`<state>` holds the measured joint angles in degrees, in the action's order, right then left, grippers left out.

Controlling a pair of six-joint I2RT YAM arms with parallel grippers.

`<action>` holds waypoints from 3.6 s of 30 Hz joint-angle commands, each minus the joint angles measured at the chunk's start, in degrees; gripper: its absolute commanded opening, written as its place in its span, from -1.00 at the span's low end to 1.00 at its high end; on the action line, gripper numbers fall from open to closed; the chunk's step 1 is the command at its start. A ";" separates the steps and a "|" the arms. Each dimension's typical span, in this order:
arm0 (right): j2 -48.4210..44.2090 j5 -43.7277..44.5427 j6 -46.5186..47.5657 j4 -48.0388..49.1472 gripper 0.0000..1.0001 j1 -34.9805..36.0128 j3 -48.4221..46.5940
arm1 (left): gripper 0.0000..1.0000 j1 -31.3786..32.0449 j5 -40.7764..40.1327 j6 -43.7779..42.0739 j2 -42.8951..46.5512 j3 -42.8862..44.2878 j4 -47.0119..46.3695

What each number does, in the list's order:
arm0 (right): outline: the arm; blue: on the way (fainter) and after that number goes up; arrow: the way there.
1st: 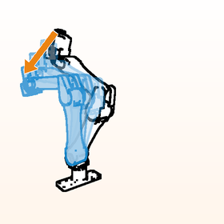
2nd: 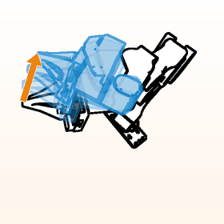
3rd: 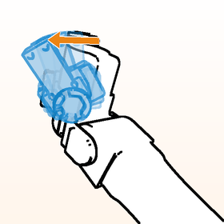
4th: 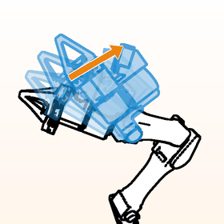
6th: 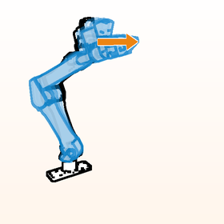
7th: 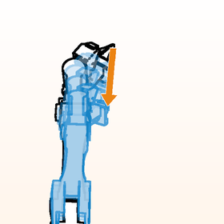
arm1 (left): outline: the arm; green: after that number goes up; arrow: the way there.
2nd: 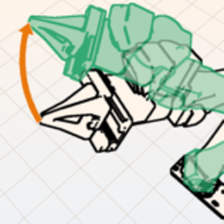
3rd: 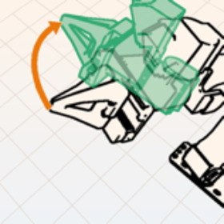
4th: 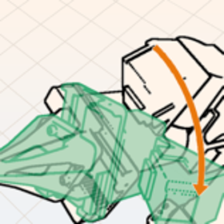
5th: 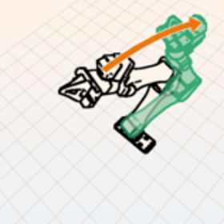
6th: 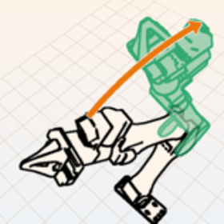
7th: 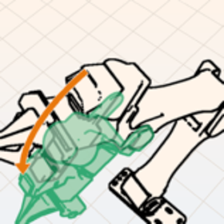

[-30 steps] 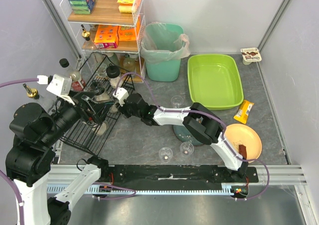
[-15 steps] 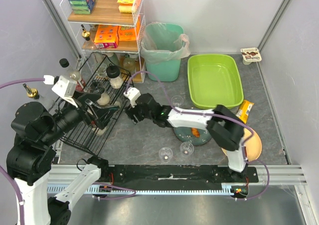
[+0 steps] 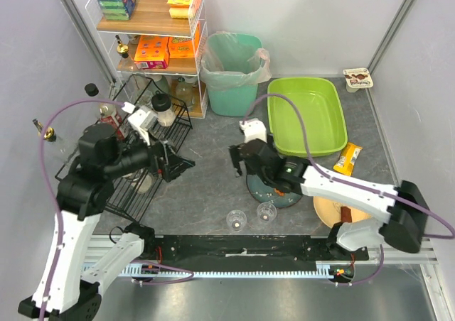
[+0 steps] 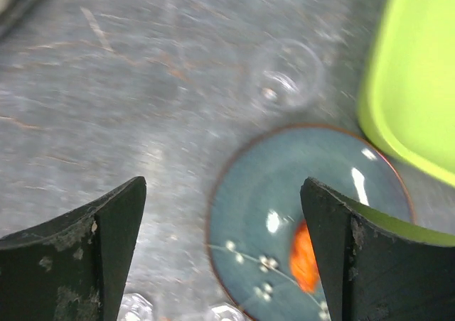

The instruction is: Clear the kitchen counter

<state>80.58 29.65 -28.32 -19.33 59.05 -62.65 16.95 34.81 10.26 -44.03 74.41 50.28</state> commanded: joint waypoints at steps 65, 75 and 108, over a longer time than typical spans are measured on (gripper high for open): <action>-33.03 2.87 -18.53 -16.35 0.88 -3.85 18.45 | -0.97 30.78 -26.91 49.24 -46.51 -34.59 -66.89; -31.53 2.08 -19.32 -14.86 0.89 -3.68 18.53 | -0.97 27.79 -21.63 48.80 -34.99 -31.00 -61.53; -35.41 8.93 -22.75 -21.27 0.73 -3.85 4.22 | -0.97 16.98 -12.13 62.77 -18.90 -20.45 -60.75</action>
<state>44.12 34.54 -49.78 -39.35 55.33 -53.80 34.81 19.57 64.93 -68.23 46.81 0.36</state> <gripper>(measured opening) 0.881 0.044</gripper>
